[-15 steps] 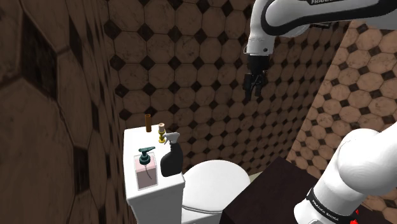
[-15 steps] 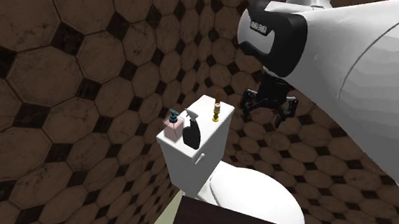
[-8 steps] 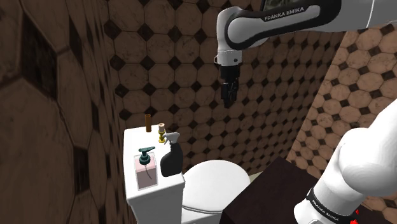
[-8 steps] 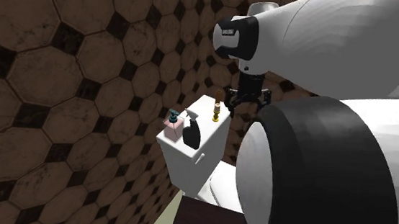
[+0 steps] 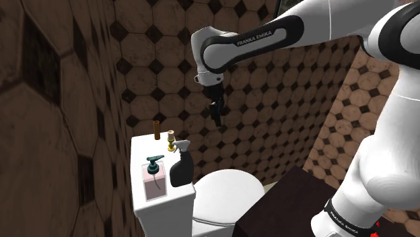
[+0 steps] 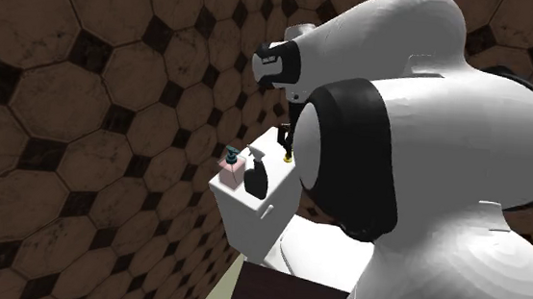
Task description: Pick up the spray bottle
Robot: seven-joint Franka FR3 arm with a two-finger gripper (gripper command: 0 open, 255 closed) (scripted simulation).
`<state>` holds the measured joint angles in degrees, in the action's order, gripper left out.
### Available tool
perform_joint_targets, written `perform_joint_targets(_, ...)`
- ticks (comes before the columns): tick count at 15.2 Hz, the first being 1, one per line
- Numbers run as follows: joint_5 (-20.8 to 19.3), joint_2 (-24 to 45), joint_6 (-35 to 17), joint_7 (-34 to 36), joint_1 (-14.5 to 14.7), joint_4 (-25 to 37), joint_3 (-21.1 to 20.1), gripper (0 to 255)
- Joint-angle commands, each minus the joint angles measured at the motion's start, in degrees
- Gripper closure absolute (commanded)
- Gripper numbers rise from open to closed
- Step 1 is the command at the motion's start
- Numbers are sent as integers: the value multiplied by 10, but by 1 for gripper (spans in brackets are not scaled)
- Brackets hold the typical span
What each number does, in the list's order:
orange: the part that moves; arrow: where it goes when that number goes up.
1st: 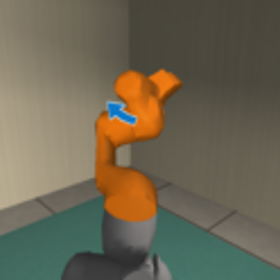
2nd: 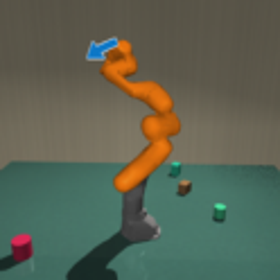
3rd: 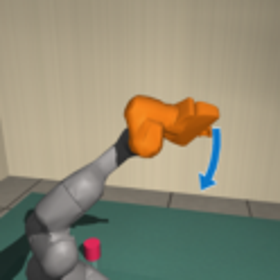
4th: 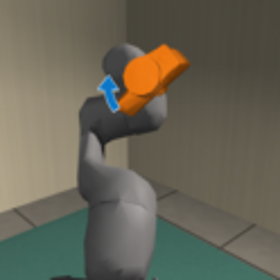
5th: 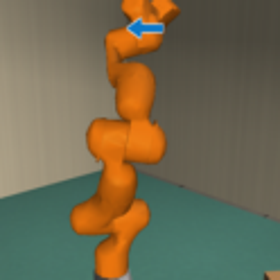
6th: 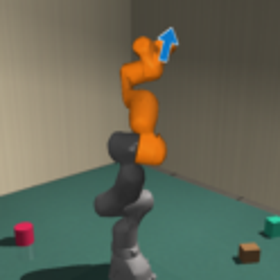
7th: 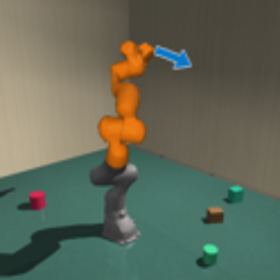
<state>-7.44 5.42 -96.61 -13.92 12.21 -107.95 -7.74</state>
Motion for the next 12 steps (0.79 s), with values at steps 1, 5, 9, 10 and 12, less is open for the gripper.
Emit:
perform_joint_targets(1, -19, 46, 3, -12, 12, 36, -10, 0)
perform_joint_targets(5, -58, 131, 12, -34, 41, 103, -28, 0)
perform_joint_targets(9, -99, 214, 24, -58, 75, 170, -42, 0)
perform_joint_targets(10, -109, 234, 27, -64, 84, 187, -44, 0)
perform_joint_targets(12, -128, 273, 34, -78, 102, 220, -49, 0)
